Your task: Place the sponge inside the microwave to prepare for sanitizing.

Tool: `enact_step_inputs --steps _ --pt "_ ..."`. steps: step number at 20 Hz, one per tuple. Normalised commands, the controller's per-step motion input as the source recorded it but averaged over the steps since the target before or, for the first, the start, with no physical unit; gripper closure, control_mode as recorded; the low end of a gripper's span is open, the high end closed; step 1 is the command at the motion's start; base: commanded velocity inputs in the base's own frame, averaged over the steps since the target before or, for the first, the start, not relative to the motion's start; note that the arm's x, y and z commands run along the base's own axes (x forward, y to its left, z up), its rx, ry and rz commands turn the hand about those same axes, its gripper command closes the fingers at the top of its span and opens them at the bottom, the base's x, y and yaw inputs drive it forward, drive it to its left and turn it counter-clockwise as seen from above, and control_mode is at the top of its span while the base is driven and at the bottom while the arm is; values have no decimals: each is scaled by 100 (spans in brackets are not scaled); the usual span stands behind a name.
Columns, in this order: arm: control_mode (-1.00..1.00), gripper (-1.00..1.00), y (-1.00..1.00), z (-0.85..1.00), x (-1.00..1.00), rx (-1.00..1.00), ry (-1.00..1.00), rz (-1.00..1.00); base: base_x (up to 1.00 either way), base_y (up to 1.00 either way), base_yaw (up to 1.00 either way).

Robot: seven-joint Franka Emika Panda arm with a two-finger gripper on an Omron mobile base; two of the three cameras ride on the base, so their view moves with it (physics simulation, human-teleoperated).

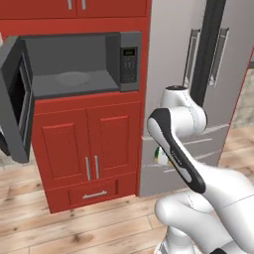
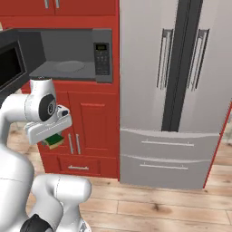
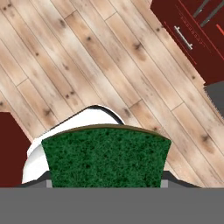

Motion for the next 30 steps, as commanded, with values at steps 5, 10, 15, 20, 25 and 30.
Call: enact_step_inputs --steps 5,10,15,20,25,30 --pt "100 100 0 0 0 0 0 0 35 45 -13" --pt "100 100 0 0 0 0 0 0 53 55 -3" --pt "100 100 0 0 0 0 0 0 61 58 0" --pt "100 100 0 0 0 0 0 0 63 43 0" --pt "100 100 0 0 0 0 0 0 53 18 4" --pt "100 100 0 0 0 0 0 0 10 16 2"
